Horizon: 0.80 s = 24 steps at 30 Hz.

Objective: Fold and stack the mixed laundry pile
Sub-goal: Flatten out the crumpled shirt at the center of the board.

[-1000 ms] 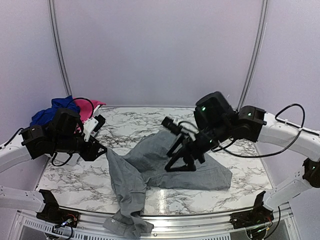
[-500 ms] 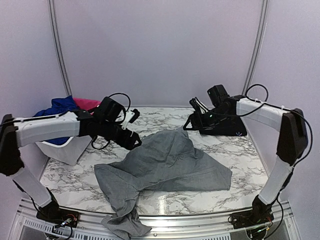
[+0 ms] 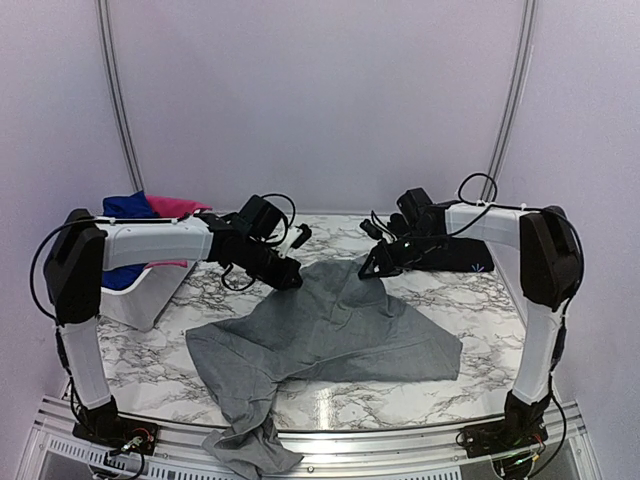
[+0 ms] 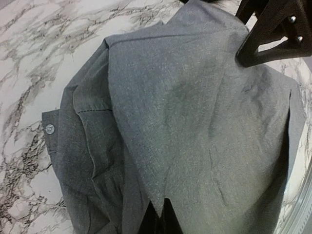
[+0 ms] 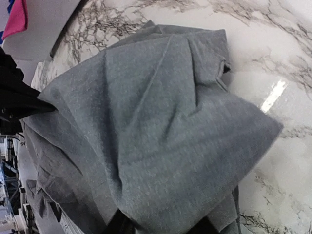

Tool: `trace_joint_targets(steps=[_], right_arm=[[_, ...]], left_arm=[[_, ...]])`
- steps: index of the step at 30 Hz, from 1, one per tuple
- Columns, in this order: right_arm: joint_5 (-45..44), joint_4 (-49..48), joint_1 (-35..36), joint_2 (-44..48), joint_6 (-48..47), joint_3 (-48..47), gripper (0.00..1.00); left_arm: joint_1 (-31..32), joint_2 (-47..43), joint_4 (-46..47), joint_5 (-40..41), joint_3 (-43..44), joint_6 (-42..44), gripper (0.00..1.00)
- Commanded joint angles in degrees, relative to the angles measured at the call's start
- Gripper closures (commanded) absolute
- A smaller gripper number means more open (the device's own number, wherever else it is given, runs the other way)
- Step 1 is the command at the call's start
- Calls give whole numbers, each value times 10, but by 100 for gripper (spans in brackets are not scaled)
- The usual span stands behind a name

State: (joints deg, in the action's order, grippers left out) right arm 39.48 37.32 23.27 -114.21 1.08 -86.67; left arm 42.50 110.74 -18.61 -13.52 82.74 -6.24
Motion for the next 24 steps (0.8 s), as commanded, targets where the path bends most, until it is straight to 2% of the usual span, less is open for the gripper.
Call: trace_joint_targets(steps=[1, 3, 6, 11, 14, 15, 17, 18, 20, 22, 24], right_arm=[[47, 4, 24, 88, -10, 26, 79], [45, -5, 50, 135, -10, 66, 85], [29, -18, 98, 188, 24, 140, 100], [-19, -65, 204, 235, 82, 309, 100], [-56, -86, 264, 226, 110, 378, 100], [-66, -96, 278, 221, 119, 394, 100], [-75, -122, 295, 209, 134, 425, 100], [-77, -131, 300, 205, 139, 431, 100], [-80, -146, 303, 202, 145, 438, 100], [-83, -155, 303, 199, 149, 440, 100], [-80, -164, 303, 193, 148, 440, 100]], left_arm=[[24, -127, -3, 6, -34, 58, 100], [52, -185, -5, 25, -87, 98, 100], [110, -251, -18, 67, -183, 126, 100], [230, -281, -42, 177, -324, 118, 100], [245, -297, -55, 189, -349, 36, 98], [244, -322, -45, 193, -354, 12, 92], [232, -391, -7, 221, -369, -43, 56], [217, -439, 15, 230, -380, -71, 45], [160, -493, 56, 220, -409, -126, 36], [98, -514, 91, 179, -427, -161, 35], [64, -496, 110, 147, -427, -166, 35]])
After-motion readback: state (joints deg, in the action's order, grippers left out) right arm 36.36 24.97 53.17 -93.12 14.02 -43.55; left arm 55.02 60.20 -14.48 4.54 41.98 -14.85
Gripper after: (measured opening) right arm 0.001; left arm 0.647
